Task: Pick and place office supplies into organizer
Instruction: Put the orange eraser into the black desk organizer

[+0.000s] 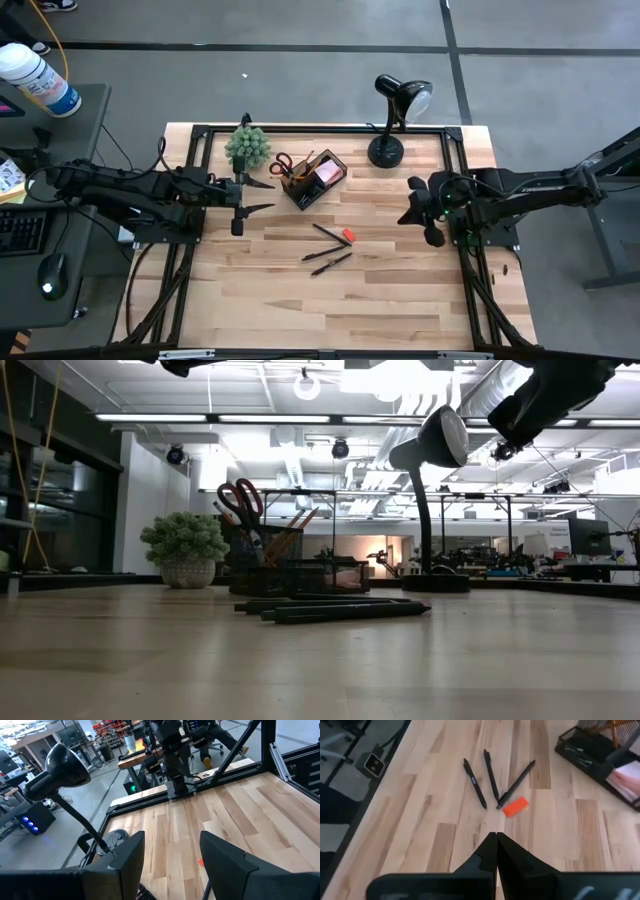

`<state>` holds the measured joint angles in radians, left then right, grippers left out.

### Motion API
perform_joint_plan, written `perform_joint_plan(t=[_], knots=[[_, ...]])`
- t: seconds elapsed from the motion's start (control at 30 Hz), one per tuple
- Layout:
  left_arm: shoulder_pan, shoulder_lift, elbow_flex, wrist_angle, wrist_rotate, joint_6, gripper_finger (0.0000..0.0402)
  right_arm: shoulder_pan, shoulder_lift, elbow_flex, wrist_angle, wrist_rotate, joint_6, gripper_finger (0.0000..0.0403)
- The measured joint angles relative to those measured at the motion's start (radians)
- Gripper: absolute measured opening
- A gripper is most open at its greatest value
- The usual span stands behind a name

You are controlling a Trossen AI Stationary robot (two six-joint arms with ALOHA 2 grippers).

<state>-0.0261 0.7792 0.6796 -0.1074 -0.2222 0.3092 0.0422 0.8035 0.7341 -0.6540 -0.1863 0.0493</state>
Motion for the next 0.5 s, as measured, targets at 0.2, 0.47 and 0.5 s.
perform_joint_plan(t=[0.2, 0.47, 0.5], knots=[[0.0, 0.0, 0.0, 0.0, 0.0, 0.0, 0.0179, 0.0, 0.0, 0.0, 0.0, 0.0, -0.096, 0.0], [0.0, 0.0, 0.0, 0.0, 0.0, 0.0, 0.0179, -0.003, 0.0, 0.0, 0.001, 0.011, -0.138, 0.0], [0.0, 0.0, 0.0, 0.0, 0.0, 0.0, 0.0179, -0.003, 0.0, 0.0, 0.0, 0.012, -0.138, 0.0]])
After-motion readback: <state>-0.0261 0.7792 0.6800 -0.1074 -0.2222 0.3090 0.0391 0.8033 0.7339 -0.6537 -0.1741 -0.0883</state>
